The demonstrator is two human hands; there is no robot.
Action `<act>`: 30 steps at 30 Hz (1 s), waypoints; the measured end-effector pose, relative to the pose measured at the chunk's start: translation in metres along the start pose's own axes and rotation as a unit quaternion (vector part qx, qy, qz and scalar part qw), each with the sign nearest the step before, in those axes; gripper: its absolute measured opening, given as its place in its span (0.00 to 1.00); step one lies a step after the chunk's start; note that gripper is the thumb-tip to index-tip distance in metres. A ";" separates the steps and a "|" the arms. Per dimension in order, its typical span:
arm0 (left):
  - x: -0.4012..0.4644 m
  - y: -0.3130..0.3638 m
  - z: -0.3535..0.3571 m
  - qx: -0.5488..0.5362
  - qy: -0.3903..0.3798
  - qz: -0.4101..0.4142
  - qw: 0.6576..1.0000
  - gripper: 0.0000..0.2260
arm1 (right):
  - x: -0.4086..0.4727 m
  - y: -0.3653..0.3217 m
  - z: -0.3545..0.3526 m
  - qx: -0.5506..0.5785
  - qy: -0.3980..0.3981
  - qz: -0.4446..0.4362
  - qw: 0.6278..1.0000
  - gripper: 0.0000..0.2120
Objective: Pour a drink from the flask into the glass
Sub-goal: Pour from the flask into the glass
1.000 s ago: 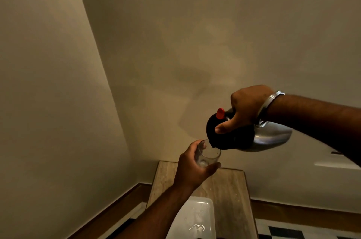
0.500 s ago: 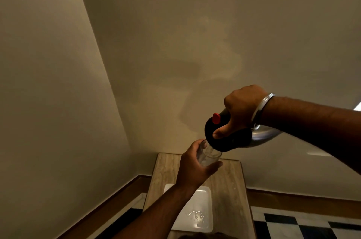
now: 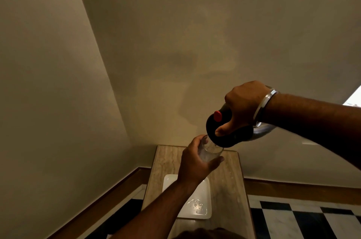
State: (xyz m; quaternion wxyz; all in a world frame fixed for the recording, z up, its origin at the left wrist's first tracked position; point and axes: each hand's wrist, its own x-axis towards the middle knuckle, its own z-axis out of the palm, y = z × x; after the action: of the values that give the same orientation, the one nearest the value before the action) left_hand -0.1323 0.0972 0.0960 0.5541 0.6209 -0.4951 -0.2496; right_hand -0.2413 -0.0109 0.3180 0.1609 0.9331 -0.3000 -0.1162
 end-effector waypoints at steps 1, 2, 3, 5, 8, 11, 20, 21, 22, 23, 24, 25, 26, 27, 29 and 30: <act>-0.001 0.000 0.000 0.000 0.000 0.000 1.000 0.33 | -0.001 0.000 0.000 -0.003 0.002 0.002 1.000 0.38; -0.001 0.000 0.000 0.001 0.000 0.001 1.000 0.34 | -0.002 -0.001 0.000 -0.007 0.004 0.004 1.000 0.38; -0.002 -0.001 -0.001 0.003 -0.001 0.001 1.000 0.34 | -0.003 -0.001 0.000 -0.009 0.006 0.005 1.000 0.39; -0.002 -0.002 0.000 0.007 0.000 0.000 1.000 0.33 | -0.004 -0.003 -0.001 -0.013 0.009 0.008 1.000 0.39; -0.003 -0.003 0.000 0.006 0.002 0.001 1.000 0.34 | -0.007 -0.006 -0.002 -0.015 0.016 0.010 1.000 0.39; -0.003 -0.003 0.000 0.005 0.003 0.006 1.000 0.34 | -0.009 -0.007 -0.005 -0.010 0.017 0.008 1.000 0.40; -0.006 0.000 0.001 -0.007 0.001 0.013 1.000 0.32 | -0.016 -0.009 -0.013 -0.015 0.027 0.010 0.999 0.39; -0.007 0.001 0.001 -0.008 0.002 0.014 1.000 0.32 | -0.016 -0.010 -0.013 -0.018 0.026 0.011 0.999 0.39; -0.007 0.001 0.000 -0.007 0.002 0.014 1.000 0.31 | -0.016 -0.011 -0.013 -0.021 0.025 0.011 0.999 0.39; -0.008 0.002 0.000 -0.005 0.002 0.016 1.000 0.31 | -0.017 -0.012 -0.013 -0.022 0.024 0.011 0.999 0.39; -0.008 0.002 0.000 -0.003 0.003 0.016 1.000 0.31 | -0.017 -0.012 -0.013 -0.022 0.024 0.011 0.999 0.38; -0.008 0.003 0.000 -0.002 0.004 0.018 1.000 0.31 | -0.018 -0.013 -0.013 -0.024 0.025 0.011 0.999 0.38; -0.009 0.003 -0.001 -0.002 0.005 0.019 1.000 0.31 | -0.018 -0.014 -0.013 -0.025 0.026 0.012 0.999 0.38; -0.009 0.004 -0.001 -0.004 0.005 0.020 1.000 0.31 | -0.019 -0.014 -0.013 -0.026 0.026 0.012 0.999 0.38; -0.009 0.004 -0.001 -0.006 0.007 0.020 1.000 0.31 | -0.020 -0.015 -0.014 -0.023 0.023 0.013 0.999 0.38; -0.009 0.004 -0.001 -0.006 0.008 0.020 1.000 0.32 | -0.020 -0.016 -0.014 -0.022 0.022 0.013 0.999 0.37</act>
State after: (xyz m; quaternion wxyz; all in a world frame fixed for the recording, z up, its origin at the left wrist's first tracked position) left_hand -0.1364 0.1064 0.0977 0.5665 0.6098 -0.5015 -0.2362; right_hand -0.2447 0.0164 0.3278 0.1892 0.9277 -0.3060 -0.1001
